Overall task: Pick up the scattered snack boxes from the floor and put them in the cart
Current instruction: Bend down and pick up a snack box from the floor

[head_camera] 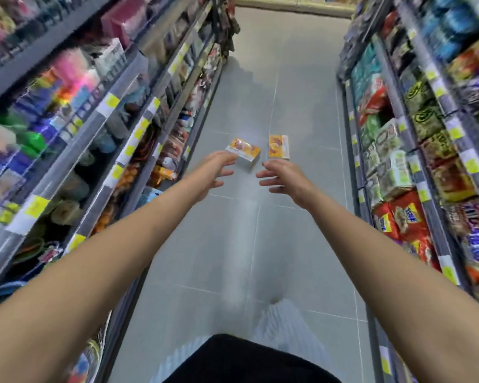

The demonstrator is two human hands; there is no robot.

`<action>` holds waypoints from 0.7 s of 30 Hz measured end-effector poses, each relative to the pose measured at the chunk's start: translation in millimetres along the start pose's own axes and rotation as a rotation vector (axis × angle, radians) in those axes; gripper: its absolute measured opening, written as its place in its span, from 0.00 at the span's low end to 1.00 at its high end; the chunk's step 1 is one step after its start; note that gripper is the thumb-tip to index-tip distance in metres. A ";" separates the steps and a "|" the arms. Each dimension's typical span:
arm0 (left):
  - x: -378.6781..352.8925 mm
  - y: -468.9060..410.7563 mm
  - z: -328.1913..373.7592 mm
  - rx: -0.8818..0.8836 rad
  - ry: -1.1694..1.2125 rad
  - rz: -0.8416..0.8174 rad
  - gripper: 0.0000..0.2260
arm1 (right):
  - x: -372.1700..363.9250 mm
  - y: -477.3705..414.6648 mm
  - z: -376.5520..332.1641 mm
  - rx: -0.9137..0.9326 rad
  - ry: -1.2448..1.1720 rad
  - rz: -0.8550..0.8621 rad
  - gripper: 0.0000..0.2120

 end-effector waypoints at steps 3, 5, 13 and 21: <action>-13.7 -44.3 34.5 -0.002 -0.030 -0.035 0.06 | 29.1 -47.5 -5.9 -0.001 0.001 0.028 0.06; -24.8 -80.7 61.1 -0.008 -0.046 -0.049 0.03 | 55.5 -89.7 -10.5 0.000 0.011 0.033 0.05; -58.4 -209.3 165.2 0.057 0.005 -0.019 0.08 | 147.7 -248.5 -34.2 -0.023 0.033 -0.013 0.06; -66.4 -326.8 257.0 0.110 0.086 0.044 0.09 | 193.0 -399.1 -60.2 -0.070 0.045 -0.067 0.05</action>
Point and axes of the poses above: each hand's wrist, its own y-axis away from the middle knuckle, its own x-axis out of the back of the hand, z = x × y, the point moved 1 cm from there along -y, towards the middle knuckle, and after that the axes turned 11 degrees about x, right-handed, at the moved point
